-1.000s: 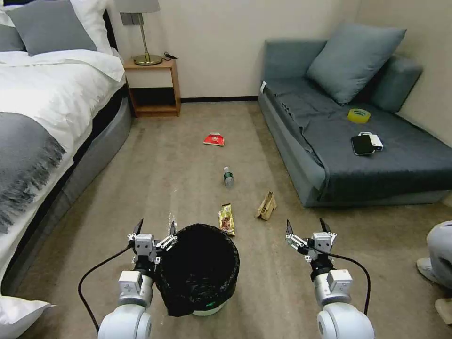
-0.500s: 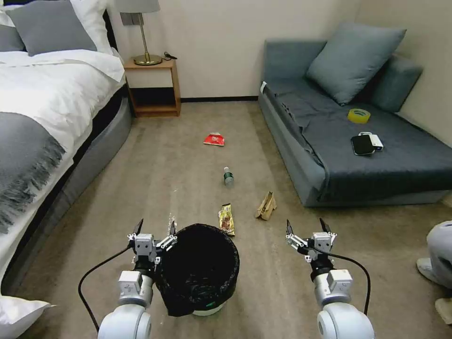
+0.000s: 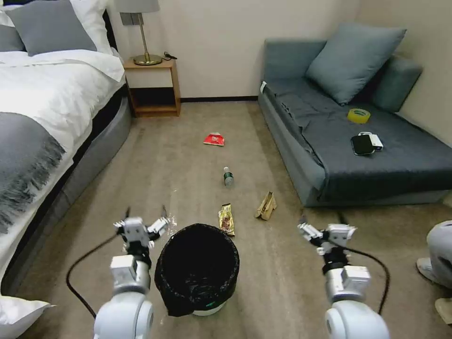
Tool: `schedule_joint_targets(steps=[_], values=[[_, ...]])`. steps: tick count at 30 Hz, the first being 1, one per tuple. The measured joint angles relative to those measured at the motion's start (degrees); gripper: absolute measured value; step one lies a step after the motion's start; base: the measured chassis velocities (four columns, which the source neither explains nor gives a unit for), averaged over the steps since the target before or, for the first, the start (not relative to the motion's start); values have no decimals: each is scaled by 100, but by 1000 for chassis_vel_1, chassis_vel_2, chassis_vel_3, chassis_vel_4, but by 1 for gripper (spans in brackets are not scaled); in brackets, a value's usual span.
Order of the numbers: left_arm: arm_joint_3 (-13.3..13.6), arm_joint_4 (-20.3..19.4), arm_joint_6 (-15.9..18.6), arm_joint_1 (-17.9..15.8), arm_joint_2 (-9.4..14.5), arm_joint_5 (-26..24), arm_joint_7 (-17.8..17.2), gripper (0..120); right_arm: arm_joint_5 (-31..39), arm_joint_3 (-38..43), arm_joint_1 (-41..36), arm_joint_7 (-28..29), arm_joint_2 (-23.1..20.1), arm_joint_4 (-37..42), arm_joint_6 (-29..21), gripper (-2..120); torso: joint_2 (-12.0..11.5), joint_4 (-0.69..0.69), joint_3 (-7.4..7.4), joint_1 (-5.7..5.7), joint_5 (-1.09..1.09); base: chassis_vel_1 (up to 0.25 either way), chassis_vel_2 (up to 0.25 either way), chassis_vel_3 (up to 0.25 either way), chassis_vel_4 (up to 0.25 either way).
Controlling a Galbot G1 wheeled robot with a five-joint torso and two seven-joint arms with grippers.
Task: Pick up the trash bin, then pick up the garbage on the floor and place it into the trash bin.
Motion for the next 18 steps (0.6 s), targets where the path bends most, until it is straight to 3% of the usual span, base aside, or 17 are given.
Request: schedule_joint_targets(steps=[5,8,9,12,18], values=[[-30,-215,535,27,294,-414,-157,100,42,81,6,123,0,135,-37,100,1,1,0,0,2,0,0,0,0],[-12,-493,1766,-5,653,-1507,-657,100,71,87,13,129,-25,135,-39,100,1,2,0,0,1,0,0,0,0],[-12,-493,1766,-5,653,-1507,-657,100,71,87,13,129,-25,135,-39,100,1,2,0,0,1,0,0,0,0],[-7,-759,2671,-23,1091,-2660,-1228,100,105,104,23,129,-45,153,-52,100,1,1,0,0,2,0,0,0,0],[34,-739,2876,-40,1474,-3357,-1599,100,119,116,26,129,-56,163,-55,100,1,1,0,0,2,0,0,0,0]])
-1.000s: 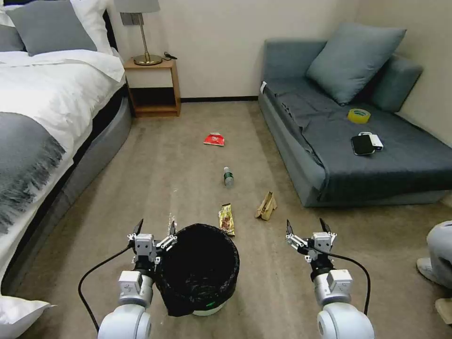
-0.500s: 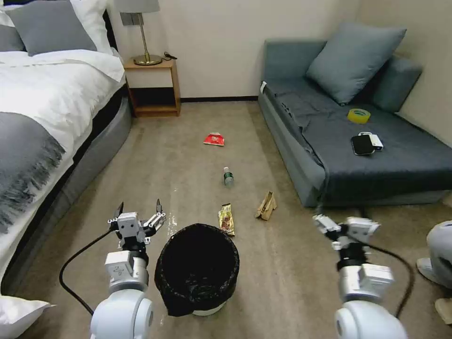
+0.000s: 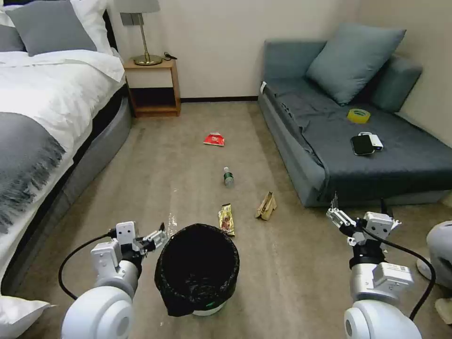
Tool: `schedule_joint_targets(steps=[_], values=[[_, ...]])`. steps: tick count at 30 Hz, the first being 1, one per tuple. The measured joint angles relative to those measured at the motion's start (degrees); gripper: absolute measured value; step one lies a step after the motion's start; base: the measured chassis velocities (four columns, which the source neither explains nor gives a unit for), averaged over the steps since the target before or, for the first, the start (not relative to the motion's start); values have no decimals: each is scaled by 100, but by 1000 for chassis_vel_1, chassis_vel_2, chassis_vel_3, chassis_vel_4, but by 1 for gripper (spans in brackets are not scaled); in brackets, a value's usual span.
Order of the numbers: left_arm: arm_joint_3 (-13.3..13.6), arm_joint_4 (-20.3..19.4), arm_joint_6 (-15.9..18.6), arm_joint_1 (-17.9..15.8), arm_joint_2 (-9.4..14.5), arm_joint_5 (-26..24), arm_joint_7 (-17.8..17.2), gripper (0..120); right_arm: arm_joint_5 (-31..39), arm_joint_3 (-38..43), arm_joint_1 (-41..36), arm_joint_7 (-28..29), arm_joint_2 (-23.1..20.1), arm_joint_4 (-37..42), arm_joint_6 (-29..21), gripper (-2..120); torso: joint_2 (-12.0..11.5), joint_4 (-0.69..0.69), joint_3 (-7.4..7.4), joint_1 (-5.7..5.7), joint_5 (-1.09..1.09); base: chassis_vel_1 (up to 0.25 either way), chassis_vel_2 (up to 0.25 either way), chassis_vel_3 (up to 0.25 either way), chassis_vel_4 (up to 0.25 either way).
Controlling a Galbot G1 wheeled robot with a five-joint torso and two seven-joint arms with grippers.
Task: Pick up the trash bin, then pick up the garbage on the floor and place it into the trash bin.
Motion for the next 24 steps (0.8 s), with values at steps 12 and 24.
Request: schedule_joint_targets(steps=[12,24], values=[[423,1305,-36,-223,155,-222,-168,99,-90,-30,38,-9,108,-15,17,100,-1,0,0,0,-1,0,0,0,0],[793,1845,-70,-436,3,-362,-436,96,-107,-13,68,-8,113,-44,53,100,-1,0,0,0,0,0,0,0,0]])
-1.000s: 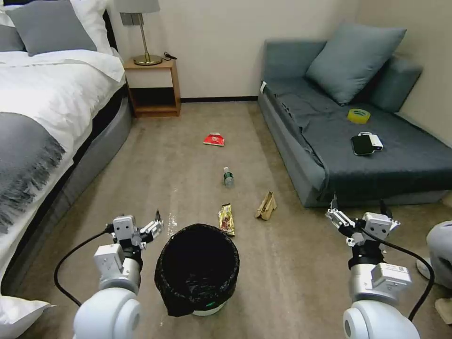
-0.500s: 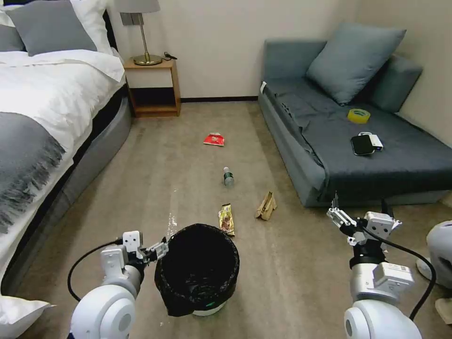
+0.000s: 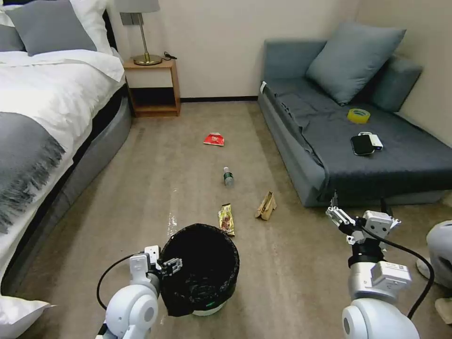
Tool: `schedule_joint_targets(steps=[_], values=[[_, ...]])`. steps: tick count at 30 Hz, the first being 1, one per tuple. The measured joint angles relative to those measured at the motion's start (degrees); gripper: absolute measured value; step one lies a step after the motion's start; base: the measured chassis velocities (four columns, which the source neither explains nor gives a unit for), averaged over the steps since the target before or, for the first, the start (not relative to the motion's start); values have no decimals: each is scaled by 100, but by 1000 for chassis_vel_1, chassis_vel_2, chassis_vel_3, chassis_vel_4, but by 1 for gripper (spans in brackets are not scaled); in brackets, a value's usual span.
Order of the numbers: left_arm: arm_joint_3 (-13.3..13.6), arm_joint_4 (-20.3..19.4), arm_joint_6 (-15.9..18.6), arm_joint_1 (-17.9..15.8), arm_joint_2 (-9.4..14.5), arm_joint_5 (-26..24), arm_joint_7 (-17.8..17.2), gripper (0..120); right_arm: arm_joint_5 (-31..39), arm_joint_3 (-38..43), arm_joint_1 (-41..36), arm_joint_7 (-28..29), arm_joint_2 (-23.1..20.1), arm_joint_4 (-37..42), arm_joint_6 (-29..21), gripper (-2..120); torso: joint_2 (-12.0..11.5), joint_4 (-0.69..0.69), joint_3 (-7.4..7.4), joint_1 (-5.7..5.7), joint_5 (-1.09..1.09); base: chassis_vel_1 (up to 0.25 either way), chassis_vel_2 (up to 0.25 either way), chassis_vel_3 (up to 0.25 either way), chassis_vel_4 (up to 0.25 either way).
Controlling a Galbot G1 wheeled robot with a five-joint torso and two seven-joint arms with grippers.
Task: Pick up the trash bin, then pick up the garbage on the floor and place it into the trash bin.
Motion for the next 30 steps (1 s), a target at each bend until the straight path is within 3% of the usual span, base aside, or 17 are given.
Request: schedule_joint_targets(steps=[10,17,24,30], values=[[-4,44,-23,13,4,-179,-132,65,2,1,46,13,2,-40,7,100,0,0,0,0,1,0,0,0,0],[-23,60,-47,37,-6,-340,-189,37,10,-1,61,25,1,-78,44,100,1,0,-1,0,2,0,0,0,0],[-53,68,-48,29,-118,-495,-276,11,102,-2,114,-29,-28,-197,460,100,1,0,-1,0,0,0,0,0,0],[-111,13,-27,33,-171,-487,-272,4,461,14,176,-176,-68,-206,706,100,0,0,0,0,-5,0,0,0,0]])
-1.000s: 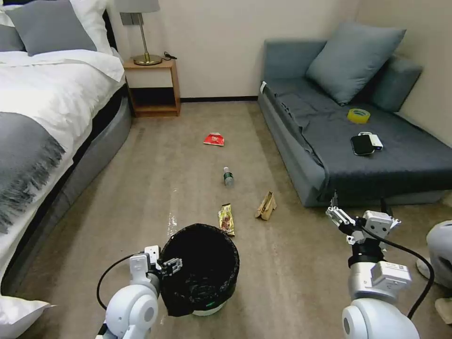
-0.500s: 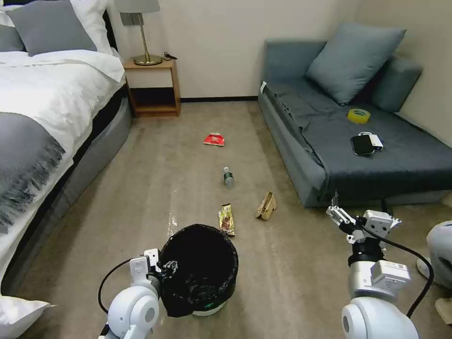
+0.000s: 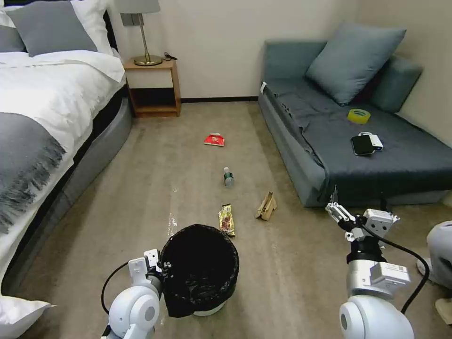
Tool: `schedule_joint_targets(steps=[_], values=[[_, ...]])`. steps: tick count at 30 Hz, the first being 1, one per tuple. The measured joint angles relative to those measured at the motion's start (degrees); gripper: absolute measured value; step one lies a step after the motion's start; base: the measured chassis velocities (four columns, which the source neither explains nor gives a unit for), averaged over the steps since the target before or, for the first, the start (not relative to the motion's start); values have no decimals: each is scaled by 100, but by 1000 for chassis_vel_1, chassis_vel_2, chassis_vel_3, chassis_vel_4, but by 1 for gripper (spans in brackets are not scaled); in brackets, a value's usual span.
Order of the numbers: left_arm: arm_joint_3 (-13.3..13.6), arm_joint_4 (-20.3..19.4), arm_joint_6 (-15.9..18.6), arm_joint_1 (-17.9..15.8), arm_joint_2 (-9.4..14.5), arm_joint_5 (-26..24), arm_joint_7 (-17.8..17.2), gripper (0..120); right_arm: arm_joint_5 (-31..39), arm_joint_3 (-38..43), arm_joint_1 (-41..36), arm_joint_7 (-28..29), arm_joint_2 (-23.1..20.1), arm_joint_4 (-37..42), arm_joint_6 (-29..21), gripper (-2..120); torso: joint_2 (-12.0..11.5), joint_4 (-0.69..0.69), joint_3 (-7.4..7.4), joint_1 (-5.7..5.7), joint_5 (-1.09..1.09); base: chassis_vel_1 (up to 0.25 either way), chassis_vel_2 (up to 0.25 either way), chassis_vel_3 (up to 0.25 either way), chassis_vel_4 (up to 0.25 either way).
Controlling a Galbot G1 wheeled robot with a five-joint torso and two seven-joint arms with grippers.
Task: Pick up the trash bin, then pick up the garbage on the floor and place it into the trash bin.
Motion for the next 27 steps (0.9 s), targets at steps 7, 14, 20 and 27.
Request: schedule_joint_targets(steps=[7,14,20,27], values=[[-283,-705,44,111,31,615,66,2,253,37,14,-60,-98,-12,252,100,-1,1,0,0,4,0,0,0,0],[-485,-1297,35,413,177,1299,378,2,346,63,40,-81,-148,-29,391,100,-1,1,0,0,3,0,0,0,0],[-648,-1436,28,561,183,1601,442,2,394,79,4,-163,-207,-37,405,100,-1,1,0,0,5,0,0,0,0],[-849,-1636,24,821,107,1947,521,2,401,113,-27,-309,-343,-52,415,100,-1,0,0,0,5,0,0,0,0]])
